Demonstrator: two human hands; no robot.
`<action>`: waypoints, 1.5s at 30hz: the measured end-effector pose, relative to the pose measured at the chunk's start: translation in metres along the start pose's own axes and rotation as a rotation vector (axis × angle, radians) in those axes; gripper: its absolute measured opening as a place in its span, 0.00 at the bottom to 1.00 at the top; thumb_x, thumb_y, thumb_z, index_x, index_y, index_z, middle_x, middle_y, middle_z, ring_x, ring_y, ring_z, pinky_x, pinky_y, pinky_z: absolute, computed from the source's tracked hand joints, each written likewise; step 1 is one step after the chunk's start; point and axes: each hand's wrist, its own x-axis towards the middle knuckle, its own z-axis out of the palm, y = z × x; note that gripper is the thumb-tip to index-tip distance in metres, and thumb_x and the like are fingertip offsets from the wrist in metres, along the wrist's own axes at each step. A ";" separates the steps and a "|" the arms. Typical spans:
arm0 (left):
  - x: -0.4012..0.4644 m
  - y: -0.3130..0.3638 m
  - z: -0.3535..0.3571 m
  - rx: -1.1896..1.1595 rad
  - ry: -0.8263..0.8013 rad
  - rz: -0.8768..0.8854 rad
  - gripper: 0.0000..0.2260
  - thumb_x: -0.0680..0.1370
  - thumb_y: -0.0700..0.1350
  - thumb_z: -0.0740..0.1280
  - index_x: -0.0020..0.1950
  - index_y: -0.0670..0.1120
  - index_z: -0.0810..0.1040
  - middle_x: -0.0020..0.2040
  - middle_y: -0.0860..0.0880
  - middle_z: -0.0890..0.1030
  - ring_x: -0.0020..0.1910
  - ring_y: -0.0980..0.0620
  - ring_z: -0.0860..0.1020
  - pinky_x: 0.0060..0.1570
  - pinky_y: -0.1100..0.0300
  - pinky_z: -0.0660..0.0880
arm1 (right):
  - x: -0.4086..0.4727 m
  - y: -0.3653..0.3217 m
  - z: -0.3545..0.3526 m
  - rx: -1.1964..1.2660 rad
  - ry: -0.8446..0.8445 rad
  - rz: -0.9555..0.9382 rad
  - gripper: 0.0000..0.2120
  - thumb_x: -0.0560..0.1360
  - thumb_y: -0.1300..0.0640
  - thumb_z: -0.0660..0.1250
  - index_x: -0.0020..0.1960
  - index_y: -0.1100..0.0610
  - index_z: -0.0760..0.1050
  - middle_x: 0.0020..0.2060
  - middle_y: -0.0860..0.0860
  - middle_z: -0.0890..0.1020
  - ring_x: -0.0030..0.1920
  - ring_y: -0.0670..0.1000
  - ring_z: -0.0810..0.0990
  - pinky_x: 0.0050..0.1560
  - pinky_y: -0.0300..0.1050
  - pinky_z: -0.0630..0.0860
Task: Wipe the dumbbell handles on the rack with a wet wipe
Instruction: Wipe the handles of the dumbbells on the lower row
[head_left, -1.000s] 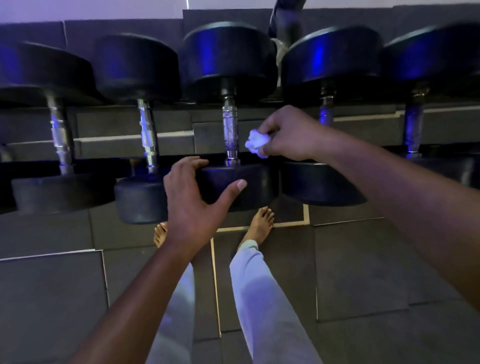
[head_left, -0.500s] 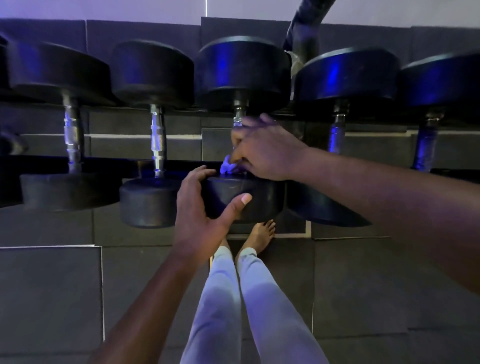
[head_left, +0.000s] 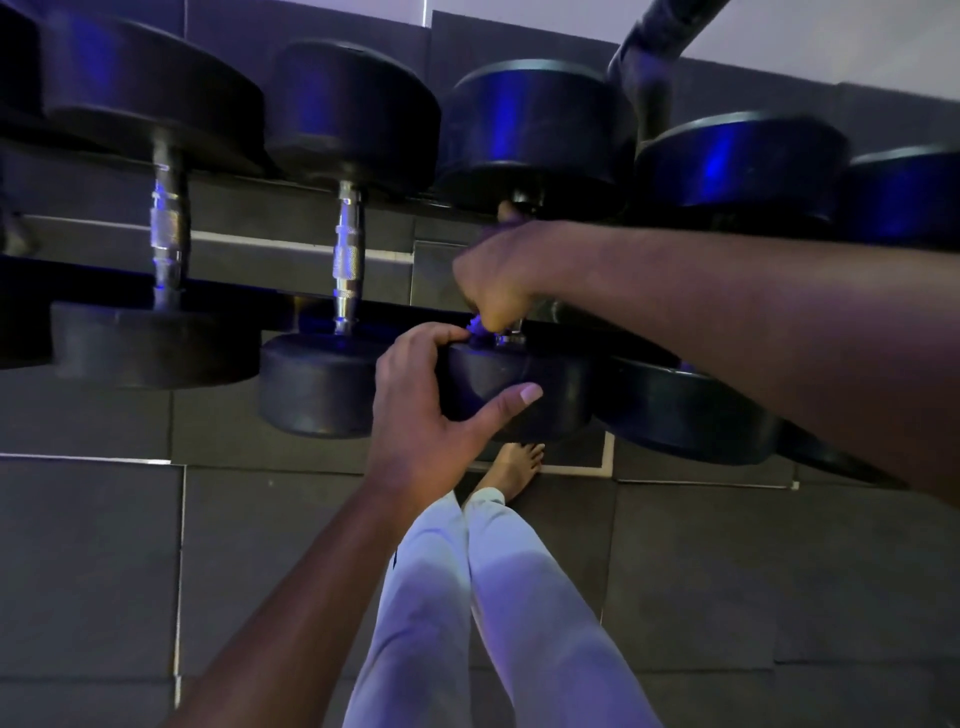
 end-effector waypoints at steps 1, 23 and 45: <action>0.000 0.000 -0.001 0.004 -0.005 -0.001 0.37 0.67 0.74 0.78 0.69 0.58 0.75 0.67 0.61 0.73 0.70 0.56 0.69 0.69 0.53 0.75 | -0.004 -0.002 -0.002 0.040 -0.005 -0.001 0.06 0.77 0.55 0.73 0.46 0.57 0.79 0.44 0.49 0.79 0.54 0.54 0.78 0.61 0.52 0.71; 0.002 -0.005 -0.001 0.044 -0.007 0.013 0.37 0.68 0.74 0.77 0.70 0.58 0.75 0.67 0.60 0.74 0.69 0.56 0.69 0.65 0.57 0.73 | -0.006 0.042 0.101 0.947 0.148 0.515 0.07 0.76 0.63 0.72 0.52 0.58 0.87 0.45 0.52 0.87 0.47 0.54 0.86 0.46 0.44 0.81; 0.002 -0.003 0.001 0.044 0.011 0.017 0.36 0.67 0.74 0.77 0.68 0.58 0.75 0.66 0.61 0.74 0.67 0.58 0.69 0.62 0.69 0.67 | -0.008 0.042 0.106 1.074 0.084 0.508 0.06 0.75 0.60 0.75 0.51 0.60 0.86 0.44 0.56 0.86 0.45 0.55 0.83 0.44 0.48 0.80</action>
